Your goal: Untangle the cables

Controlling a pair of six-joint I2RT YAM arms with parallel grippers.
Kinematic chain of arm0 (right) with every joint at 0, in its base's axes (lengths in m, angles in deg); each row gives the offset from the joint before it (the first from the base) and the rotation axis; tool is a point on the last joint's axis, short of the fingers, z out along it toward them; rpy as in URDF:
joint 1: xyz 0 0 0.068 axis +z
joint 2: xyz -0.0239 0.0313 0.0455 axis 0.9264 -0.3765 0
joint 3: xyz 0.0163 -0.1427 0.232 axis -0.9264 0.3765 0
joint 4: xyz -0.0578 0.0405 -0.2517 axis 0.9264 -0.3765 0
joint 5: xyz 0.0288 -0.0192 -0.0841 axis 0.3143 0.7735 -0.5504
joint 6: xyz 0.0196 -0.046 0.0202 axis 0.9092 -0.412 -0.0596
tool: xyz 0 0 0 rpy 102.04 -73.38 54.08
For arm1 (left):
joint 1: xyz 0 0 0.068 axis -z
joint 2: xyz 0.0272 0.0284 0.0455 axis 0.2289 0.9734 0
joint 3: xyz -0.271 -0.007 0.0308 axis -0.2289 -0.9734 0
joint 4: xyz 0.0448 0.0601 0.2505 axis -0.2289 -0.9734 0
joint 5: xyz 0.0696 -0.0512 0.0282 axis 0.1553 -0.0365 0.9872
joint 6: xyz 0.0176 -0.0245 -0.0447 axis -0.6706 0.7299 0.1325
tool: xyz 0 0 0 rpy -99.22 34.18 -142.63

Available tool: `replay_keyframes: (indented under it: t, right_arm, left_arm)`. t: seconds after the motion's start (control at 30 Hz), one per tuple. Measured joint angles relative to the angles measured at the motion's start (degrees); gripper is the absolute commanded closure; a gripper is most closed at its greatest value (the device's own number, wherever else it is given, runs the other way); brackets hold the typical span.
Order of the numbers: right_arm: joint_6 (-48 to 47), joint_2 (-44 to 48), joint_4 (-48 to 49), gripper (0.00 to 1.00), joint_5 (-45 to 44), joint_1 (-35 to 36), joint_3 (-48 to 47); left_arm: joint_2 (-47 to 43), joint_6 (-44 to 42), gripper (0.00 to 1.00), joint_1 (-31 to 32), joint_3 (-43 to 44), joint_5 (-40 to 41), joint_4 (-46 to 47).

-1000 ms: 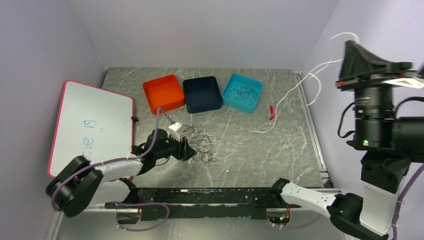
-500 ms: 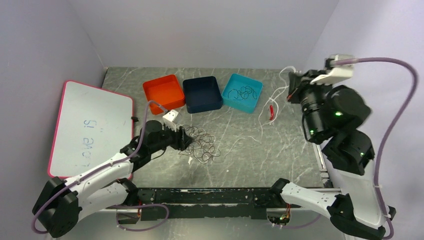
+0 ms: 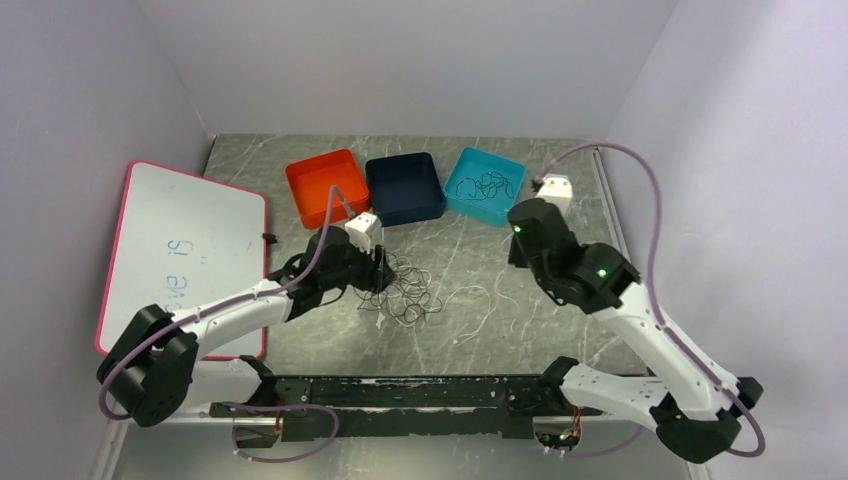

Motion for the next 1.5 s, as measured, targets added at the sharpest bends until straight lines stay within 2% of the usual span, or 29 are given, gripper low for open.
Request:
replay_keyframes:
  t: [0.17,0.37,0.5,0.7,0.83,1.13,1.5]
  right_arm:
    - [0.9,-5.49,1.16,1.0,9.31,-0.04,7.1]
    - [0.92,-9.42,3.69,1.0,15.76,-0.42,15.02]
    - [0.42,-11.72,6.43,0.93,19.47,-1.6,17.55]
    - [-1.4,-17.35,9.75,0.89,29.4,-2.12,21.79]
    - [-1.99,-18.03,11.23,0.78,34.23,-2.19,24.24]
    - [-2.03,-18.32,13.18,0.58,38.75,-2.27,26.64]
    - [1.14,-20.5,14.03,0.49,36.46,-2.27,27.82]
  left_arm:
    - [2.36,-0.17,0.28,0.0,1.11,-0.07,0.22]
    - [1.95,-0.96,0.28,0.0,1.81,-0.72,0.04]
    - [0.83,-1.75,0.28,0.0,2.03,-1.05,0.04]
    - [0.72,-2.1,0.3,0.0,2.03,-1.4,0.04]
    - [0.72,-2.1,0.3,0.0,2.03,-1.9,0.07]
    - [-0.13,-2.05,0.31,0.0,1.07,-1.99,0.26]
    - [-0.31,-1.79,0.31,0.0,0.37,-2.01,0.55]
